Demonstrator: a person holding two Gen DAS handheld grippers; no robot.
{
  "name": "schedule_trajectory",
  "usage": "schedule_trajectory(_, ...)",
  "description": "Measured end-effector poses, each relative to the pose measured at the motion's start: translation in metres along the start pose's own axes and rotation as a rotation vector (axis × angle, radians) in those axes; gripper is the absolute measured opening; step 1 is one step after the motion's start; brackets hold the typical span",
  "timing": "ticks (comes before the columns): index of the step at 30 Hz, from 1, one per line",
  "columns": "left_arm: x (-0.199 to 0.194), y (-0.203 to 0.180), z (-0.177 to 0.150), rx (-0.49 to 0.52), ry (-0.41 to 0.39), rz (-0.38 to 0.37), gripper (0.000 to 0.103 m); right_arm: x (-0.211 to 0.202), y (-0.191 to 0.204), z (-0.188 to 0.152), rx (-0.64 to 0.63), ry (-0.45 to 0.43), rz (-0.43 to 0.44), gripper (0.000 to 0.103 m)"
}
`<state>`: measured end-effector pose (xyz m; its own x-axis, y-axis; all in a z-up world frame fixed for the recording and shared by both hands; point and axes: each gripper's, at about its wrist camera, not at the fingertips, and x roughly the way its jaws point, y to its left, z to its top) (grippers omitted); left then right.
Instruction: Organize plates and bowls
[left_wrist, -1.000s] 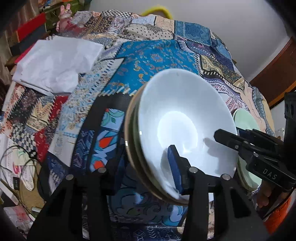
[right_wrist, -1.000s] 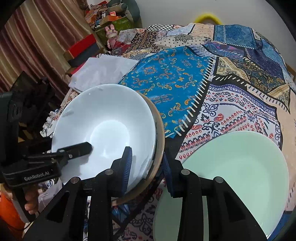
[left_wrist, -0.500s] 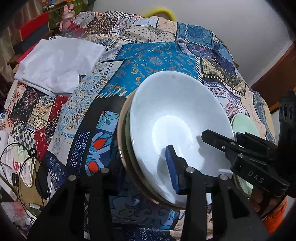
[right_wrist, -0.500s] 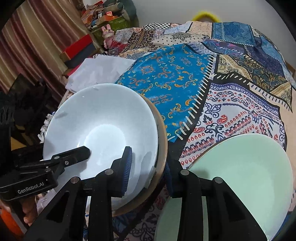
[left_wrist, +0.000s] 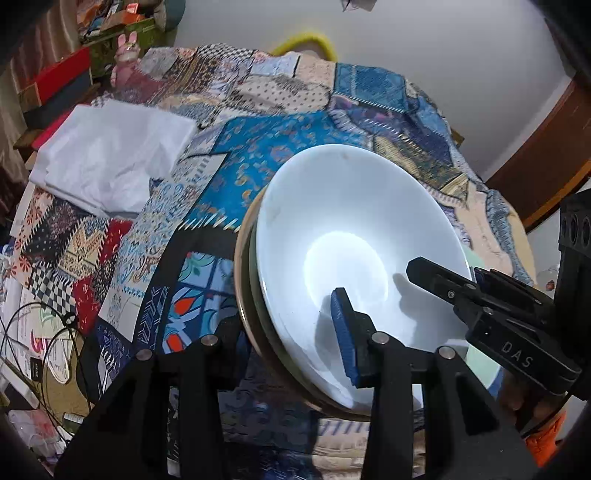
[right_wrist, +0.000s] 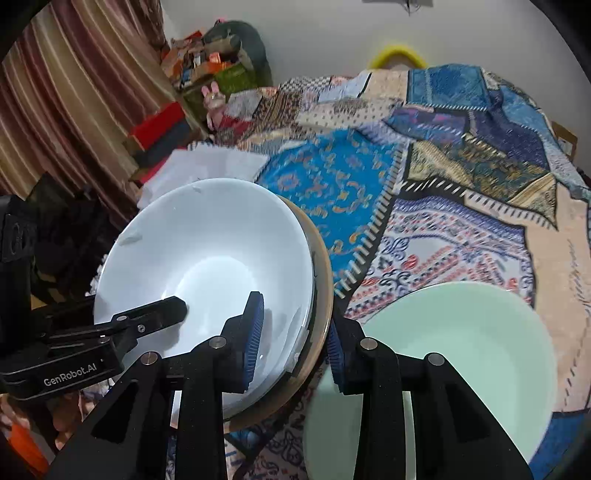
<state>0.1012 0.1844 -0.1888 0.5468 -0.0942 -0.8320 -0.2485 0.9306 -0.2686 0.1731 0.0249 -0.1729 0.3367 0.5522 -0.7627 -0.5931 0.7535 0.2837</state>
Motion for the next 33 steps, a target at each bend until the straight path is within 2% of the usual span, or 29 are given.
schedule_trajectory(8,-0.025,-0.037,0.005,0.054,-0.05,-0.033,0.04,-0.045,-0.013,0.0,0.009,-0.076,-0.026,0.03)
schedule_trajectory(14,-0.03,-0.064,0.003,0.093,-0.054,-0.06,0.04,-0.068,-0.031,-0.007,0.03,-0.105,-0.056,0.03)
schedule_trajectory(33,-0.024,-0.131,-0.012,0.175,-0.041,-0.122,0.04,-0.108,-0.075,-0.032,0.082,-0.13,-0.126,0.03)
